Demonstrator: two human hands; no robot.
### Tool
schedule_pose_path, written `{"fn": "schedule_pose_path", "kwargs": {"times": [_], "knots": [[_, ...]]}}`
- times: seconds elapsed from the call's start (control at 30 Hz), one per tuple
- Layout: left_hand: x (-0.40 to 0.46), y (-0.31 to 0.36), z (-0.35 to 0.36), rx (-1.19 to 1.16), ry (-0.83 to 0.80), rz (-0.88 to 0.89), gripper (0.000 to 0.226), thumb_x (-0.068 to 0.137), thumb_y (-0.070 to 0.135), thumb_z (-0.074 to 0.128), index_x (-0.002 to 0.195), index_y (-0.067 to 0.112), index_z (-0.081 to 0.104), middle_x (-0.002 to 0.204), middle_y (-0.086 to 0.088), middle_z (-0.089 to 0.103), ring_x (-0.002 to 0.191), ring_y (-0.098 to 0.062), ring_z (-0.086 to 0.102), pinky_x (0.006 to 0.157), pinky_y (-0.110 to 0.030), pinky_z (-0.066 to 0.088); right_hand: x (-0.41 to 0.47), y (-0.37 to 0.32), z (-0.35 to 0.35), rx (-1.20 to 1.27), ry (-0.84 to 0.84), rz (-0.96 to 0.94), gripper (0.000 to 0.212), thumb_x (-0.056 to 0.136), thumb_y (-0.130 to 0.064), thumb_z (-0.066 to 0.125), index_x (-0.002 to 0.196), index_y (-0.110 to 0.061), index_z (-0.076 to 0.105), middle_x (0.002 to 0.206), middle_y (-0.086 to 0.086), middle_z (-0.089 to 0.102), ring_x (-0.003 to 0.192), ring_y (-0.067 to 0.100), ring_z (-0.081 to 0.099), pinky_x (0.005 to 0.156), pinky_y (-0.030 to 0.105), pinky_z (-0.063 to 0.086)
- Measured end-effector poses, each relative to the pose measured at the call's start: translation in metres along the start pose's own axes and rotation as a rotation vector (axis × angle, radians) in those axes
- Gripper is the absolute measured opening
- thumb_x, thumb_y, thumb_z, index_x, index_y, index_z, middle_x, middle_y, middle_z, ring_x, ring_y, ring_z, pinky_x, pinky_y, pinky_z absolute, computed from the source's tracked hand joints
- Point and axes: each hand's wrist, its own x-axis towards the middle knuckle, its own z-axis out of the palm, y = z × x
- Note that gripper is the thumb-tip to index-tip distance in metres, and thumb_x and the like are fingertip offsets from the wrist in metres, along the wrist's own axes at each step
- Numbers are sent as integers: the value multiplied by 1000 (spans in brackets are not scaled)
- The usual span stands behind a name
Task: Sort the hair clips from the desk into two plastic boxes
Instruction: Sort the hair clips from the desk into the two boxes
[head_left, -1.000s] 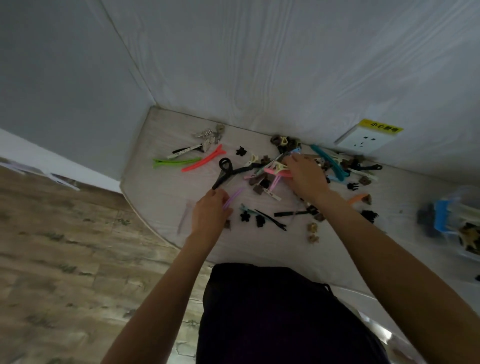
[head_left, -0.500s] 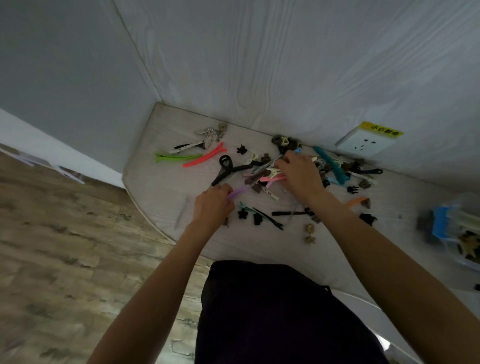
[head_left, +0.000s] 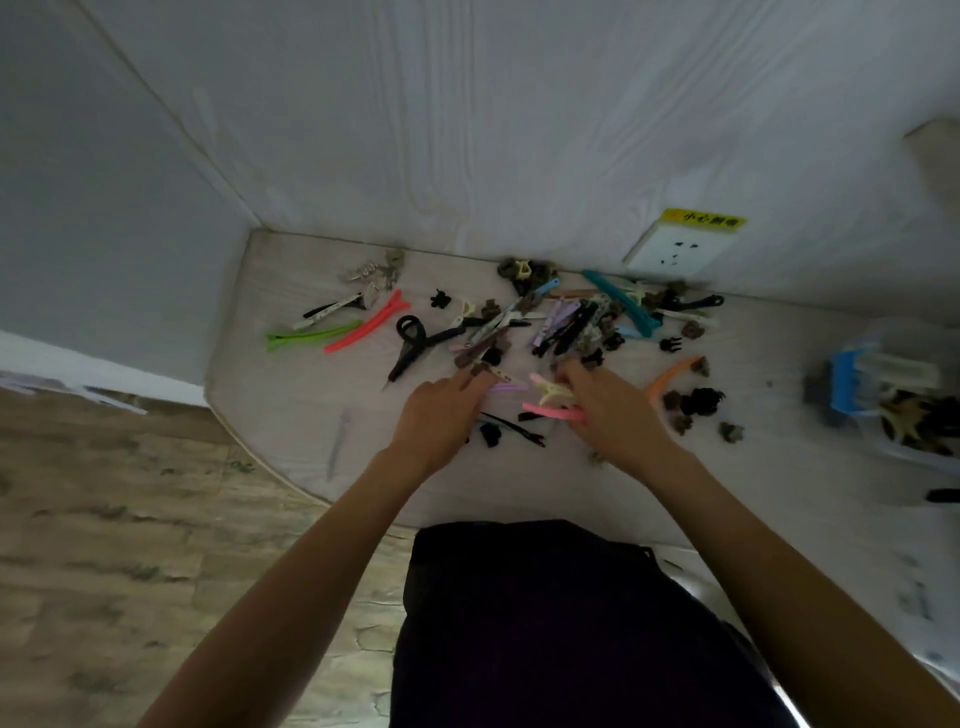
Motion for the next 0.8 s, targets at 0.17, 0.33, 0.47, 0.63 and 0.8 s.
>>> {"fn": "schedule_pose_path", "kwargs": {"times": [0.17,0.33,0.47,0.63,0.8], "knots": [[0,-16,-7,-35,-105,53,52,86,36,58,131,15,42,121,-10,56,96,-32,59,71,-34,43,6,1,21,-185,-43,-22,26,91,-9,45,117,-12,50,115,12,57,107,29,50,70,37,45],[6,-18,-16,3,-175,72,44,82,34,63,119,14,49,108,-7,62,96,-28,58,71,-29,35,15,3,25,-169,43,-48,21,88,-3,49,108,-5,57,114,18,54,101,35,53,69,40,47],[14,-6,-14,22,-232,18,40,87,30,56,123,14,46,114,-10,61,99,-29,58,75,-32,42,20,3,24,-153,90,-52,20,90,-8,49,107,-7,61,118,15,54,106,31,53,74,38,48],[14,-16,-19,-15,-182,30,32,92,28,51,120,13,50,118,-9,59,99,-28,58,78,-33,43,29,4,22,-97,78,-56,23,87,-12,55,109,-8,60,115,12,53,107,29,51,75,39,50],[6,-23,-27,-267,-63,-101,31,92,23,53,120,11,53,110,-6,56,86,-18,50,69,-26,35,26,0,11,219,108,104,26,87,-23,59,106,-6,58,99,15,65,88,31,60,72,33,44]]}}
